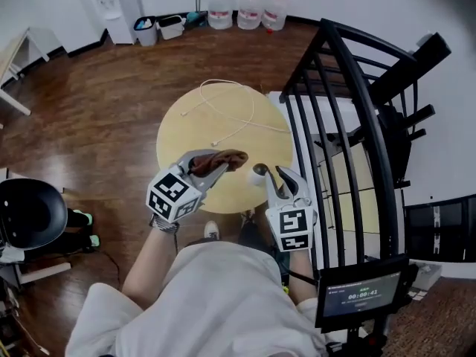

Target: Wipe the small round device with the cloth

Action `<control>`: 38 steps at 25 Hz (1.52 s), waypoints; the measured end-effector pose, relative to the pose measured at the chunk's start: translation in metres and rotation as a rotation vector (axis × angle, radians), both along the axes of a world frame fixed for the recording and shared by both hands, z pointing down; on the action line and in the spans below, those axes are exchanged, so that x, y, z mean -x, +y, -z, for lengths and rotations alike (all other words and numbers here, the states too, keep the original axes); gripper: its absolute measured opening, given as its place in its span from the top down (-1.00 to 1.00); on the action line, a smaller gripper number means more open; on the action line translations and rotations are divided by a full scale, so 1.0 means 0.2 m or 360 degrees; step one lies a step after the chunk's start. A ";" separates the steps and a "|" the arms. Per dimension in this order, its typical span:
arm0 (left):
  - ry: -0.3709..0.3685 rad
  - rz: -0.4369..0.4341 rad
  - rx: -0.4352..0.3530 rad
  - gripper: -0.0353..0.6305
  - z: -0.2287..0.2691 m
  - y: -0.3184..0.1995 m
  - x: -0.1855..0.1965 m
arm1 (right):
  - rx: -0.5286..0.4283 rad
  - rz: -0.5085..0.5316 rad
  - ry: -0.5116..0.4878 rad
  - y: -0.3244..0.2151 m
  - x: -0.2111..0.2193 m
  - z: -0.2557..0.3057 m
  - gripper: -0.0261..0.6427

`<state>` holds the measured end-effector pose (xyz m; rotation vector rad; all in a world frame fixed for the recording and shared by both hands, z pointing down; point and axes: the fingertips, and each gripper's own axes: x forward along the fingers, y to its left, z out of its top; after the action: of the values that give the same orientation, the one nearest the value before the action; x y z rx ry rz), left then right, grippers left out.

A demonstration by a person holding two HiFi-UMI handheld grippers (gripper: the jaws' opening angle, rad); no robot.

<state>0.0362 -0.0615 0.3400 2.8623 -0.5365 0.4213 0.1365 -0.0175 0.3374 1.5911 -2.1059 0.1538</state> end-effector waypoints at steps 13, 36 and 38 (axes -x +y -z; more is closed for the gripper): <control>0.0141 0.0048 -0.0156 0.63 0.23 0.11 0.07 | -0.0277 -0.0077 -0.0051 0.02 0.05 0.25 0.91; 0.0189 0.0124 -0.0323 0.63 0.32 0.03 0.08 | -0.0583 -0.0203 -0.0123 -0.02 -0.09 0.44 0.91; 0.0215 0.0133 -0.0292 0.63 0.30 0.01 0.10 | -0.0607 -0.0251 -0.0094 0.01 -0.11 0.45 0.91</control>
<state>0.0170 -0.0591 0.2804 3.0000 -0.6997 0.1713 0.1580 -0.0155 0.2482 1.9945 -2.1461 -0.1606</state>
